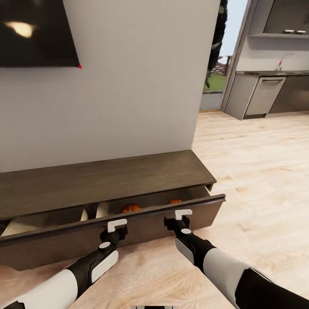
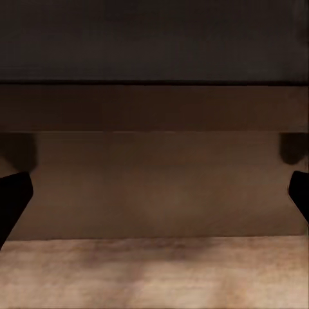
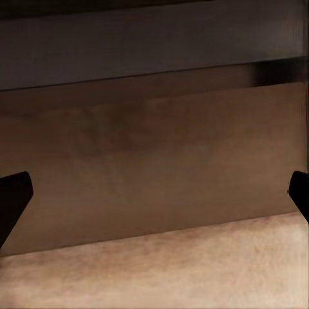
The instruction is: Place each of the two pumpkins and all three candles from the living room inside a cabinet in the living room (use any cabinet), then make sure every cabinet is closed, and position the cauldron so it is next to a table in the living room.
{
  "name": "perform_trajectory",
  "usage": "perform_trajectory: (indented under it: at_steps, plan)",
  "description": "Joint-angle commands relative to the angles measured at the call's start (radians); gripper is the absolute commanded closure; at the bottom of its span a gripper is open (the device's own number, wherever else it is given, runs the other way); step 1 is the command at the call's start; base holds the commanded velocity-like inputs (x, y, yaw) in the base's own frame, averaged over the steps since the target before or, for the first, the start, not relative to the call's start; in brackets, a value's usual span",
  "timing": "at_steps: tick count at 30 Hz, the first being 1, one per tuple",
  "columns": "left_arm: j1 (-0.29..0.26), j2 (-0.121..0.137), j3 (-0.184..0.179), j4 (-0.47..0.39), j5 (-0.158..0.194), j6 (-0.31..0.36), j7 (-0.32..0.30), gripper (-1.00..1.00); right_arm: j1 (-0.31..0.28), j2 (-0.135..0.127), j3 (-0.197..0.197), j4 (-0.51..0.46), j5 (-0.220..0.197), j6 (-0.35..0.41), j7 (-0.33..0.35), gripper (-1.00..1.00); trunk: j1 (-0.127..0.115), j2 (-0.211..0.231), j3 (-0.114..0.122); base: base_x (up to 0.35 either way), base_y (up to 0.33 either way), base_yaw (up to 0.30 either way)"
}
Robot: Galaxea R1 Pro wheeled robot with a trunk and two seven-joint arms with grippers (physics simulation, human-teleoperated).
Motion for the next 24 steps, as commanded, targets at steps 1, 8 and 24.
perform_trajectory:
  at_steps: [1,8,24]
  plan:
    - [-0.002,0.001,-0.010,-0.002,0.003,-0.007,0.005,-1.00,-0.001,0.000,0.008,0.000,-0.011,-0.005,-0.004,-1.00,0.000,0.000,-0.001,0.222,0.000,0.000]
    - [-0.002,0.001,-0.010,-0.002,0.003,-0.007,0.004,-1.00,-0.001,0.000,0.008,0.000,-0.011,-0.005,-0.004,-1.00,0.000,0.000,-0.001,0.208,0.000,0.000]
    - [-0.002,0.001,-0.010,-0.002,0.003,-0.007,0.005,-1.00,-0.001,0.000,0.008,0.000,-0.010,-0.005,-0.004,-1.00,0.000,0.000,-0.001,0.141,0.000,0.000]
